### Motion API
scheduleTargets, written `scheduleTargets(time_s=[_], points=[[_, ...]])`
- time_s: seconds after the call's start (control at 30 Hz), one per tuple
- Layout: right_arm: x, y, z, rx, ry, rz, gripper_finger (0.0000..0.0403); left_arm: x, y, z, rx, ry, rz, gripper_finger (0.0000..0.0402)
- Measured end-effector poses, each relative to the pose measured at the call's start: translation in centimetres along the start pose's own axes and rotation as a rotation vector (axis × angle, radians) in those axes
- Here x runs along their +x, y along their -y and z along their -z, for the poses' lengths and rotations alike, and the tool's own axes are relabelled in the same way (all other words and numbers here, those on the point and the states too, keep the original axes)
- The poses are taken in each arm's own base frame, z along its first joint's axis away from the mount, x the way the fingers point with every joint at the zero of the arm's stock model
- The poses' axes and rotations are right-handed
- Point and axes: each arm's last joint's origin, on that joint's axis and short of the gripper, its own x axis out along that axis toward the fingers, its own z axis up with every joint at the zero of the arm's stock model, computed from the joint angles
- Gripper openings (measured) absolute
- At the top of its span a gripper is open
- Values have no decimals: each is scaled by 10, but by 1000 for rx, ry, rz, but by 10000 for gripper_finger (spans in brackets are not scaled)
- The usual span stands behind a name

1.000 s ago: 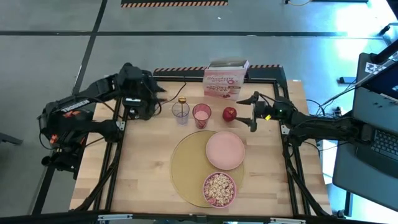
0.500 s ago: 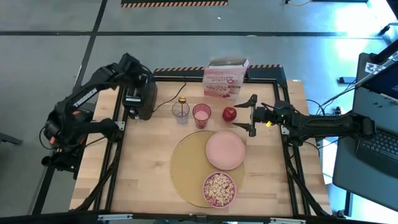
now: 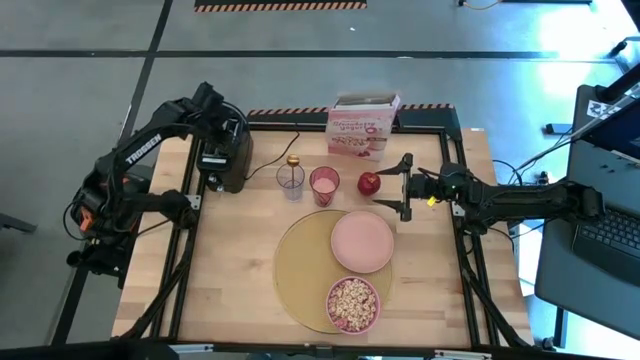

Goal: Arrange a breakfast setting
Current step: Put the toasted bread on the pink plate

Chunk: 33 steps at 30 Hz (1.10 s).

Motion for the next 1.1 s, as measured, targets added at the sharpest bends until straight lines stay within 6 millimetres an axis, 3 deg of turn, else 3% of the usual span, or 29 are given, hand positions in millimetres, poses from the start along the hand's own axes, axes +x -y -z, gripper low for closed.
scheduleTargets(time_s=[0.3, 0.53, 0.7, 0.9, 1.1], points=[[0, 0, 0, 0, 0, 2, 337, 2, 3, 3, 42, -42, 8, 100], [0, 0, 0, 0, 0, 3, 337, 1, 4, 6, 76, -70, 16, 22], [0, 0, 0, 0, 1, 3, 337, -4, 4, 7, 95, -62, 11, 21], [0, 0, -1, -2, 8, 2, 337, -33, 2, 3, 101, 11, 7, 21], [0, 1, -7, -22, 78, -3, 337, -86, 8, 2, 140, 156, 32, 21]])
